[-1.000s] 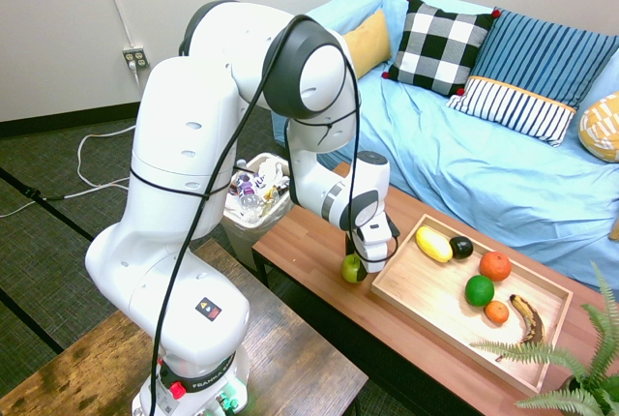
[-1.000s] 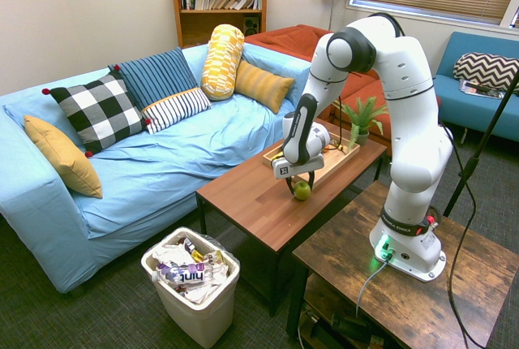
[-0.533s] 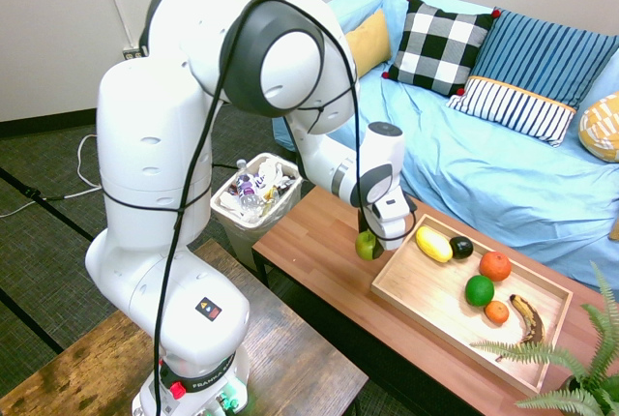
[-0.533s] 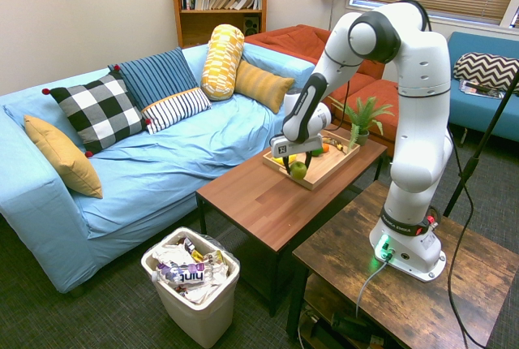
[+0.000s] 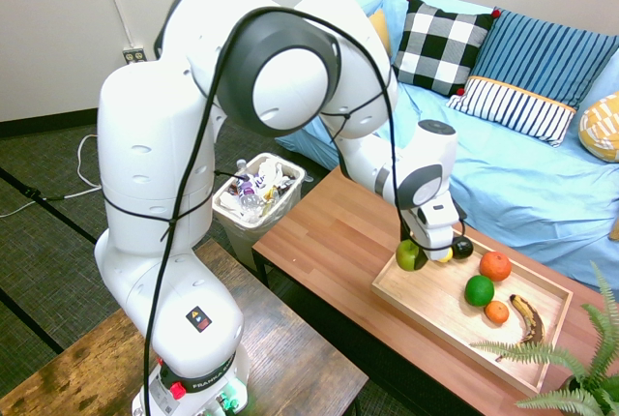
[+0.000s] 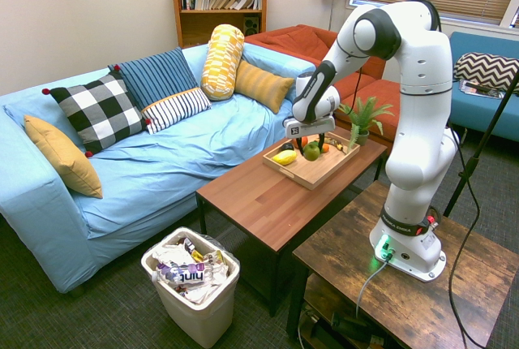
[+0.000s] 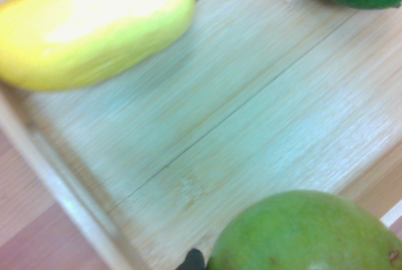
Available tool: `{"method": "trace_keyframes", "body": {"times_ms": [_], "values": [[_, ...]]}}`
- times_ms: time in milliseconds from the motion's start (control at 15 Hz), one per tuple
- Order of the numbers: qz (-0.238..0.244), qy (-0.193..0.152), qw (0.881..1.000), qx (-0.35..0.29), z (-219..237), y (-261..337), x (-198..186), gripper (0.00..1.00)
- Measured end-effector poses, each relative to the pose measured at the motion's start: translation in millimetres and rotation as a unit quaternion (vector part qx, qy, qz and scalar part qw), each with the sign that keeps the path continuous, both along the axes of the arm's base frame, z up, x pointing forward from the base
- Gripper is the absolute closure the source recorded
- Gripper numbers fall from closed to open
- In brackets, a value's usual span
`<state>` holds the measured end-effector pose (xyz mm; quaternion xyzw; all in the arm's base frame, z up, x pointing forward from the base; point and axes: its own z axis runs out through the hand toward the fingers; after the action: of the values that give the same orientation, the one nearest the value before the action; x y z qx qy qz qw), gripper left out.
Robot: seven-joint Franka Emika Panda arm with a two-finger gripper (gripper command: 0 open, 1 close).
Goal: Put the apple in the tray
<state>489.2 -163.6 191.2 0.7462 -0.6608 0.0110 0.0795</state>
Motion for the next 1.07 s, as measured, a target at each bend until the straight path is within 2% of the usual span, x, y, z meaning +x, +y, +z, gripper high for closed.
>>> {"method": "trace_keyframes", "body": {"times_ms": [333,667,733,1067], "values": [[-0.049,0.008,0.999,0.003,-41.7,-26.4,17.9,1.00],[-0.067,0.010,0.998,0.012,-73.4,-27.6,35.4,1.00],[-0.066,0.009,0.998,0.013,-78.5,-26.1,36.7,0.00],[-0.051,0.003,0.999,0.017,-78.5,-23.6,40.1,0.00]]}}
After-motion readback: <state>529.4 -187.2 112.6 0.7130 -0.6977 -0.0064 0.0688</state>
